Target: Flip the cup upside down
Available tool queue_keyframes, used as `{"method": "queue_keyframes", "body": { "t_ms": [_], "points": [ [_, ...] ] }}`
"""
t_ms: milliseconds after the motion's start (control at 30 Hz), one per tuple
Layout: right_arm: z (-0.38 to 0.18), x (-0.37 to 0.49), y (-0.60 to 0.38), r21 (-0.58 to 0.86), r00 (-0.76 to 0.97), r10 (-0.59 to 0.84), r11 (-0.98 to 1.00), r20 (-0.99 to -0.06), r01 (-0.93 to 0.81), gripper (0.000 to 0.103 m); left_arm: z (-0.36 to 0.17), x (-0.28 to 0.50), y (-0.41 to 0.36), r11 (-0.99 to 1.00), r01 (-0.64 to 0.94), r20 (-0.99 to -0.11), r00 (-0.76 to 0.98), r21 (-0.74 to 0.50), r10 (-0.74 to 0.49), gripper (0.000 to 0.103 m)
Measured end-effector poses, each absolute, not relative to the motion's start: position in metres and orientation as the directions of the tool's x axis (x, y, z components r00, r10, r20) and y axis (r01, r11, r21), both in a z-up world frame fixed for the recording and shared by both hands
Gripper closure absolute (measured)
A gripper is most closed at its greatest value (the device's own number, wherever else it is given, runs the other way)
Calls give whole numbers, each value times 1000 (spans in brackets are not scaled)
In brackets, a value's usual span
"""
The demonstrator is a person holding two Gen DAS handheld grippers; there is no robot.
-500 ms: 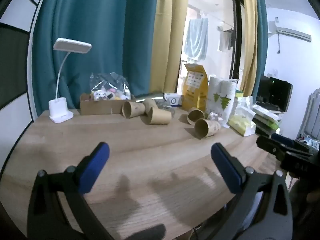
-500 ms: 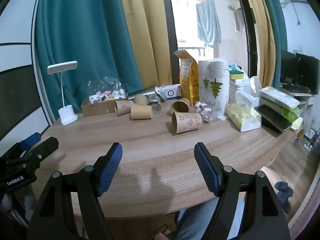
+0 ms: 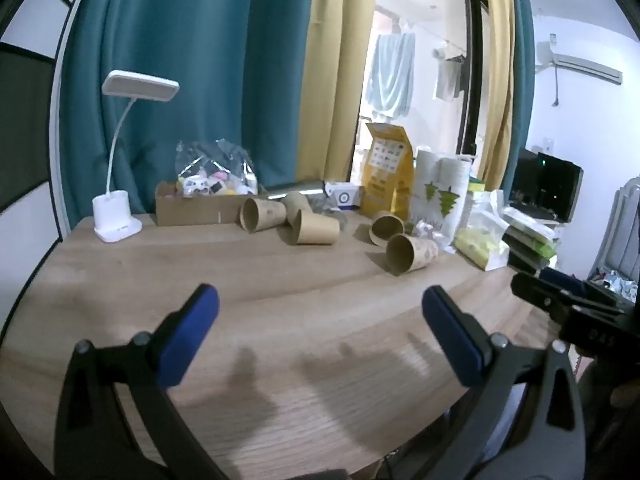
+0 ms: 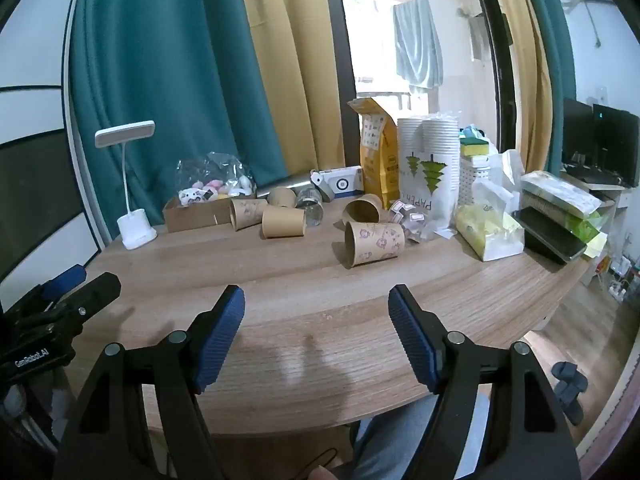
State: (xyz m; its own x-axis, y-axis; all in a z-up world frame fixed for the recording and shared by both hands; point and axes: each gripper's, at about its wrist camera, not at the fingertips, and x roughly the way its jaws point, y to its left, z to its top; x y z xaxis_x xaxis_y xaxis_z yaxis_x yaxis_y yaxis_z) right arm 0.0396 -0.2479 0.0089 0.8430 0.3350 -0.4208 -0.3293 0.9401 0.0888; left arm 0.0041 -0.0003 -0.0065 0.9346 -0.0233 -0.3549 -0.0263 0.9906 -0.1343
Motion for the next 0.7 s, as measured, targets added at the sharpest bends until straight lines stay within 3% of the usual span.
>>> {"method": "queue_keyframes", "body": {
  "t_ms": [700],
  "points": [
    [8,39,-246,90,841,335,940,-426,-329,26,-5,6,3,988,-43,-354,935,-147,-12,0]
  ]
}}
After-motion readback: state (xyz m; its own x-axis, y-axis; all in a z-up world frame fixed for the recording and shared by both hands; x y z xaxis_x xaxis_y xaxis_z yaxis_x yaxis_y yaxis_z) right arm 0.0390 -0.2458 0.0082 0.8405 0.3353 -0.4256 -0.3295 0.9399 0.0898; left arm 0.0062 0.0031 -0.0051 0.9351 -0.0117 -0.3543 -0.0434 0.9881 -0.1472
